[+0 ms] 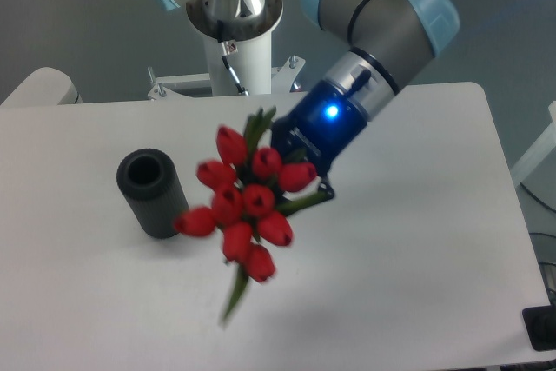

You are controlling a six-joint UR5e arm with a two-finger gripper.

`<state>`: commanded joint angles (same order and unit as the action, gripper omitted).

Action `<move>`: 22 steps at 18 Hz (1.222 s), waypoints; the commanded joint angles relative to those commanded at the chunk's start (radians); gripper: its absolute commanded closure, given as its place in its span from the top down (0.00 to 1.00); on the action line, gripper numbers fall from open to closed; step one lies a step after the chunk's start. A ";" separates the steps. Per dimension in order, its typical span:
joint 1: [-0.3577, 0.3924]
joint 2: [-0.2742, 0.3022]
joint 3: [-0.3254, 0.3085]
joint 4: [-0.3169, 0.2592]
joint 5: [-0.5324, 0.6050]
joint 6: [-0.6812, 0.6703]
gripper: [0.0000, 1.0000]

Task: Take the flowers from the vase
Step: 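Carry the tulip bouquet away from the vase and hold it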

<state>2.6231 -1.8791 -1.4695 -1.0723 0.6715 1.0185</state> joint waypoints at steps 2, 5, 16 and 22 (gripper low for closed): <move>0.012 -0.014 -0.008 -0.002 0.092 0.035 0.15; 0.038 -0.047 -0.008 -0.011 0.253 0.159 0.15; 0.006 -0.110 0.073 -0.093 0.584 0.254 0.15; -0.037 -0.193 0.150 -0.144 0.810 0.409 0.13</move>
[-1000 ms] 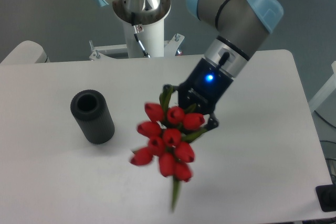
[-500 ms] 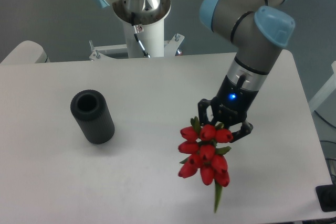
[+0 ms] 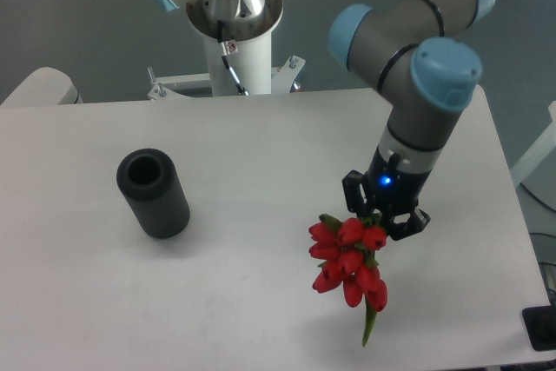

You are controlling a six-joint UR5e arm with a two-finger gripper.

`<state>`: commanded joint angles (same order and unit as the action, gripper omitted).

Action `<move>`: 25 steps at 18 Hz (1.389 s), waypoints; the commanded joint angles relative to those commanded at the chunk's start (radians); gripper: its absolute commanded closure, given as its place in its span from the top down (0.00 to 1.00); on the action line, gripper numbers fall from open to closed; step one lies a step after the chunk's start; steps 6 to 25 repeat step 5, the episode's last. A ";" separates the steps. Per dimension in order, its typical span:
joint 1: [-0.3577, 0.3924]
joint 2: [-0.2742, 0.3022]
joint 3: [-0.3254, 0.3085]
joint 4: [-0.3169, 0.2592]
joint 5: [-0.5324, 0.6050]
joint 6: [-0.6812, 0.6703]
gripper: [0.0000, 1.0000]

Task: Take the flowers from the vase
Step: 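Carry the tulip bouquet away from the vase and hold it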

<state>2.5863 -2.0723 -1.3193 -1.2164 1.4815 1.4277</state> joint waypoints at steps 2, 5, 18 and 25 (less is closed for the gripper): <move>0.000 -0.018 0.023 -0.026 0.048 0.066 0.13; -0.006 -0.023 0.025 -0.035 0.062 0.077 0.12; -0.006 -0.023 0.025 -0.035 0.062 0.077 0.12; -0.006 -0.023 0.025 -0.035 0.062 0.077 0.12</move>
